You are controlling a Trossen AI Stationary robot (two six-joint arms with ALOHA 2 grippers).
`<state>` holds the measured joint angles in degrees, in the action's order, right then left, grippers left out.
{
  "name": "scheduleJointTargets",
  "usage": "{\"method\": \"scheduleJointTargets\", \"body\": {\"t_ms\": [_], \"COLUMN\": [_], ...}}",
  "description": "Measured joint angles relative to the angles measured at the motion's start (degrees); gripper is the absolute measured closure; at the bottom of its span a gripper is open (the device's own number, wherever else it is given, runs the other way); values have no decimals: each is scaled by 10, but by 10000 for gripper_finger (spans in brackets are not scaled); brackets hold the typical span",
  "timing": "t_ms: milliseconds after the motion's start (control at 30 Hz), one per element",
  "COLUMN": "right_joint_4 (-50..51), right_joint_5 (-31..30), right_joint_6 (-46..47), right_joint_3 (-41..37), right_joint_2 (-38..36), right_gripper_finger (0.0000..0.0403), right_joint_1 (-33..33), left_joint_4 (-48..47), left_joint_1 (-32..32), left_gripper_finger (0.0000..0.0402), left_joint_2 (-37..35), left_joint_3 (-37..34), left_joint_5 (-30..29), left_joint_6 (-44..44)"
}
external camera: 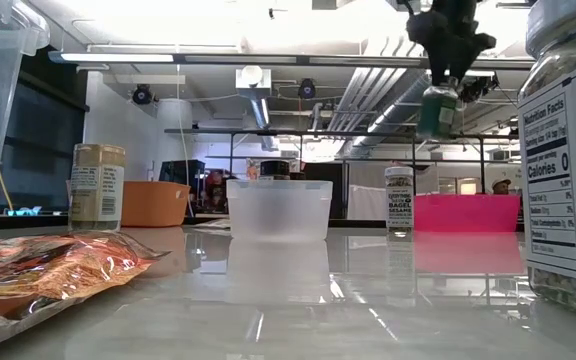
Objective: Sort spices by type
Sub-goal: Put the top green seasoning bottle into the pink bin
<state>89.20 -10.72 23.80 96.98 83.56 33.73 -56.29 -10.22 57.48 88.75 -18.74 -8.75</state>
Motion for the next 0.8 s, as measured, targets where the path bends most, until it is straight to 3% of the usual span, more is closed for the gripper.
{"method": "scheduleJointTargets", "body": {"t_ms": [267, 367, 600, 700, 800], "right_joint_4": [-21, -81, -236, -256, -253], "right_joint_5": [-4, 54, 227, 217, 181], "right_joint_6": [-91, -143, -251, -289, -394], "right_joint_3": [20, 19, 32, 32, 31], "right_joint_2": [83, 81, -12, -39, -53], "right_gripper_finger": [204, 204, 204, 204, 204], "right_joint_1": [142, 149, 32, -56, -142], "left_joint_4": [0, 0, 0, 0, 1], "left_joint_1": [0, 0, 0, 0, 0], "left_gripper_finger": [119, 119, 119, 119, 119], "left_joint_2": [0, 0, 0, 1, 3], "left_joint_3": [0, 0, 0, 0, 0], "left_joint_5": [0, 0, -2, -2, -2], "left_joint_6": [-1, -1, -11, -17, -21]}}
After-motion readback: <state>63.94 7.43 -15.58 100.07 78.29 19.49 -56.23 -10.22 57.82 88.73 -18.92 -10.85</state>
